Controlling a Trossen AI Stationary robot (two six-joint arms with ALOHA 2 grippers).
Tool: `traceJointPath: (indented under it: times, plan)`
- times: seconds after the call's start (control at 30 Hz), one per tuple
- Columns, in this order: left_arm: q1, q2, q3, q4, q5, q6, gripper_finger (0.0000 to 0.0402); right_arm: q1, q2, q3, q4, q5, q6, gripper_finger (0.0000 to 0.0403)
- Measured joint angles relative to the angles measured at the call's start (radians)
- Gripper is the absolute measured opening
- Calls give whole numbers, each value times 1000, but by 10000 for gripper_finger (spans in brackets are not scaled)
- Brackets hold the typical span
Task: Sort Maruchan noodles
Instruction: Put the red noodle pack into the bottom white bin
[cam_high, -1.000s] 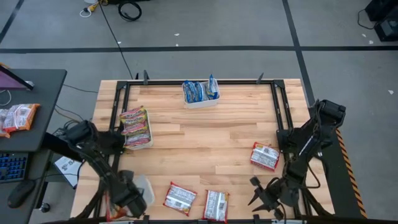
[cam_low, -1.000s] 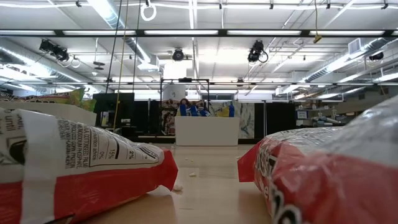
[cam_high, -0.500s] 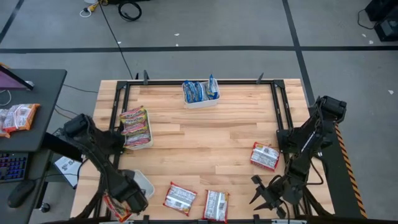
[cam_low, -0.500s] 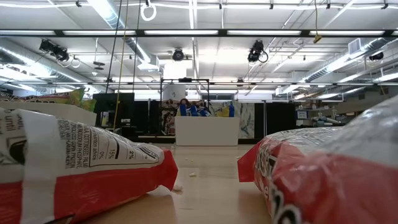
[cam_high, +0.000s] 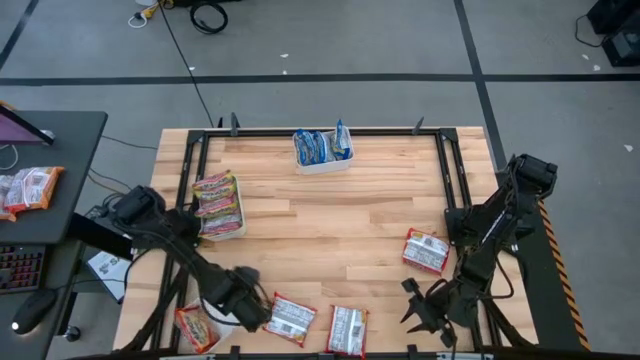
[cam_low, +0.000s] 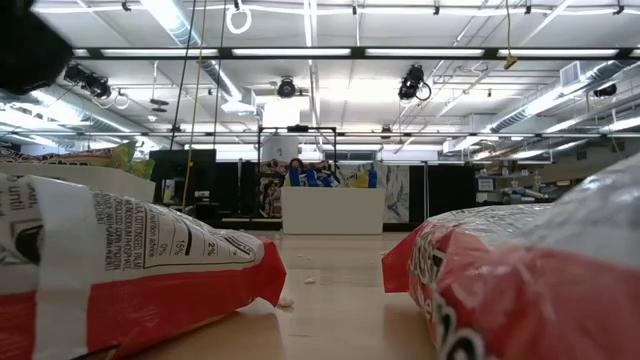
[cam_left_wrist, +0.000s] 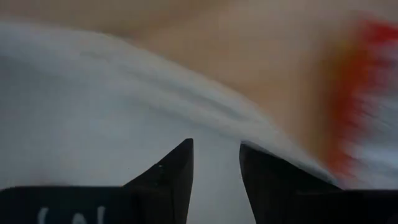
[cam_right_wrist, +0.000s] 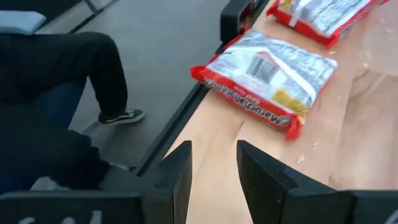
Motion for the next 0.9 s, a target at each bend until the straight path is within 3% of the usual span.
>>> traceJointPath:
  times: [0.1, 0.3, 0.47, 0.57, 0.67, 0.73, 0.8, 0.9]
  plan:
    - [5, 2, 1, 171, 43, 109, 134, -15, 0, 0, -1, -42, 0, 132]
    - [-36, 1, 10, 212, 361, 30, 134, -41, 0, 0, -32, -101, 5, 132]
    - [-68, -35, 111, 144, 400, -111, 134, -41, -2, 0, -104, -100, -16, 132]
    - [-70, -40, 242, 52, 323, -168, 134, -31, -18, 0, -165, -93, -28, 132]
    - [-71, -31, 381, -60, 101, -157, 134, -3, -40, 0, -203, -46, -46, 132]
    - [-66, -4, 443, -81, -97, -76, 134, 23, -52, 0, -213, -1, -73, 132]
    - [-49, 39, 483, -88, -231, 51, 134, 58, -61, 0, -213, 51, -108, 132]
    - [-10, 137, 531, -68, -290, 246, 134, 110, -69, 0, -203, 138, -172, 132]
